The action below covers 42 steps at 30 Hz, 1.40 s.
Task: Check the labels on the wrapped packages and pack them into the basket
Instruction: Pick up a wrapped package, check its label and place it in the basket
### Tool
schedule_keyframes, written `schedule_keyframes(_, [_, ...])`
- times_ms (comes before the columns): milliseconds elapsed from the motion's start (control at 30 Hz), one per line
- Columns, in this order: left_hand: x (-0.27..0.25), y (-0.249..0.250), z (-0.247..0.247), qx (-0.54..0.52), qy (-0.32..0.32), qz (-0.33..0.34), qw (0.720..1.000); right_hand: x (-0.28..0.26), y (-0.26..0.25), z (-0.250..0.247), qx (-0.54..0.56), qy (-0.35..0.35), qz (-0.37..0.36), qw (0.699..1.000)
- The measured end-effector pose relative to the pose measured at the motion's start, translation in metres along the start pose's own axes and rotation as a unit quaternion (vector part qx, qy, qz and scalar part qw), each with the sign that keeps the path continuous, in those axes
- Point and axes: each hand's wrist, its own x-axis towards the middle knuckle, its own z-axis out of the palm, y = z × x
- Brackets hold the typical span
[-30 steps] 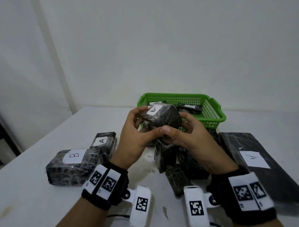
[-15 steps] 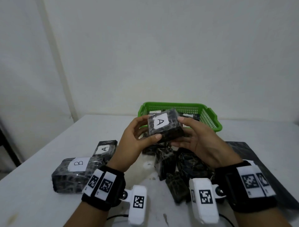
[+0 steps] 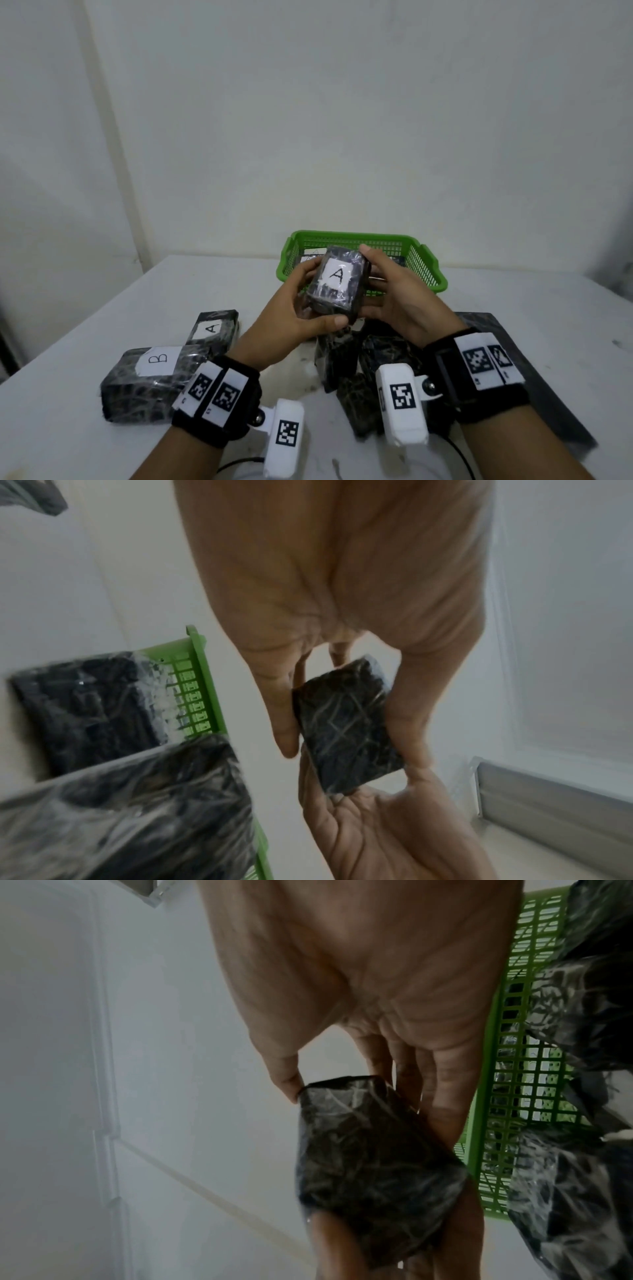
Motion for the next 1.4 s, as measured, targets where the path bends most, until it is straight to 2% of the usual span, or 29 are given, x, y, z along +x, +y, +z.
schedule_keyframes(267, [0.016,0.004,-0.001,0.075,0.080,0.012,0.994,0.006,-0.005,0.007,-0.033,-0.004,0.033,0.999])
schedule_keyframes(433, [0.033,0.019,-0.028,0.134,0.031,-0.009,0.990,0.025,-0.016,0.006,-0.060,-0.006,0.023,0.998])
schedule_keyframes(533, [0.058,0.021,-0.049,0.122,0.089,-0.043,0.988,0.046,-0.017,0.006,-0.072,0.018,0.035,0.997])
schedule_keyframes(600, [0.082,0.008,-0.062,0.155,0.149,-0.077,0.974,0.064,-0.013,0.005,-0.093,0.038,0.051,0.994])
schedule_keyframes(667, [0.104,-0.012,-0.073,0.209,0.179,-0.118,0.954,0.082,-0.006,0.003,-0.111,0.053,0.069,0.990])
schedule_keyframes(767, [0.131,-0.038,-0.086,0.269,0.173,-0.184,0.929,0.108,0.001,0.004,-0.134,0.069,0.087,0.985])
schedule_keyframes(933, [0.165,-0.061,-0.088,0.327,0.151,-0.231,0.904,0.146,0.007,0.008,-0.189,0.077,0.103,0.974])
schedule_keyframes(1033, [0.181,-0.074,-0.086,0.336,0.137,-0.243,0.900,0.160,0.012,0.011,-0.263,0.067,0.131,0.954])
schedule_keyframes(1133, [0.190,-0.089,-0.086,0.316,0.132,-0.251,0.905,0.172,0.021,0.012,-0.354,0.017,0.156,0.922])
schedule_keyframes(1267, [0.191,-0.097,-0.088,0.308,0.141,-0.238,0.910,0.180,0.025,0.017,-0.402,-0.040,0.189,0.895])
schedule_keyframes(1400, [0.193,-0.103,-0.089,0.300,0.146,-0.238,0.912,0.178,0.023,0.026,-0.472,-0.086,0.196,0.855])
